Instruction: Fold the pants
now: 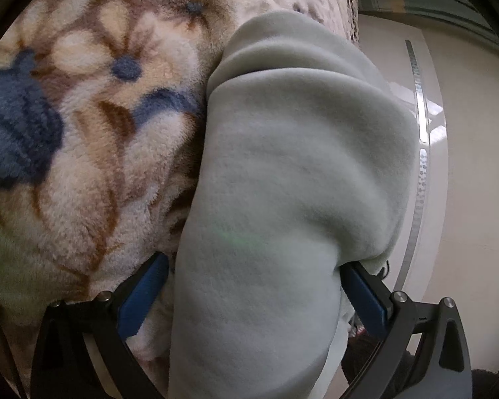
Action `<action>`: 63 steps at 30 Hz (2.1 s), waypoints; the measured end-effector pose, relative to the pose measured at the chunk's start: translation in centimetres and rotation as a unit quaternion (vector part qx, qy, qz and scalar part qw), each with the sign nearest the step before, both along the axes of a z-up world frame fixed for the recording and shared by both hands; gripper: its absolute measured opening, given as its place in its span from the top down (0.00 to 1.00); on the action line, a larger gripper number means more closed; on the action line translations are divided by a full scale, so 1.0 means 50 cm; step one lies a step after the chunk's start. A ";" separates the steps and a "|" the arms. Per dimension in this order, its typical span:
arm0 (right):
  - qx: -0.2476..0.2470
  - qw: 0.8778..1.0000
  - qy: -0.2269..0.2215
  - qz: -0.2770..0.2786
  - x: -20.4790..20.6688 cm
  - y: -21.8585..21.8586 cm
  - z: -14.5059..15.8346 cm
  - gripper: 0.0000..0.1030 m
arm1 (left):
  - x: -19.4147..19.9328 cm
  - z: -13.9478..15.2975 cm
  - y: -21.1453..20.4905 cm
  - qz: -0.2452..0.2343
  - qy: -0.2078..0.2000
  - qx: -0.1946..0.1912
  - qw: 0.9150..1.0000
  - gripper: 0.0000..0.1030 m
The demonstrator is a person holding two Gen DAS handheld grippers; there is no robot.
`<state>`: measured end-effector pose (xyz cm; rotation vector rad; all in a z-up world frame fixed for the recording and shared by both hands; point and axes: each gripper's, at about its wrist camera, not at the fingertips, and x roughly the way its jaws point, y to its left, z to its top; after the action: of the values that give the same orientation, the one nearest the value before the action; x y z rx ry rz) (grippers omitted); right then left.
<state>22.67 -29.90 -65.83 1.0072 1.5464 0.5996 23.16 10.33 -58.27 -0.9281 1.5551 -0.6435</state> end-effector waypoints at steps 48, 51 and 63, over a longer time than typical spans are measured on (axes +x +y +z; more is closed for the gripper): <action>0.095 0.979 -0.182 0.003 0.339 0.993 0.144 0.06 | 0.384 0.267 1.029 -0.017 -0.152 0.111 0.982 0.05; 0.070 0.983 -0.171 0.012 0.325 1.033 0.102 0.06 | 0.403 0.186 1.082 -0.024 -0.116 0.144 0.982 0.05; -0.149 0.986 -0.078 0.000 0.214 0.934 0.011 0.05 | 0.323 0.142 1.080 -0.043 -0.091 0.284 0.953 0.01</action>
<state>33.36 16.83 -65.29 0.7163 1.4461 0.4207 39.31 64.31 -51.19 -0.3578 1.5005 -0.2971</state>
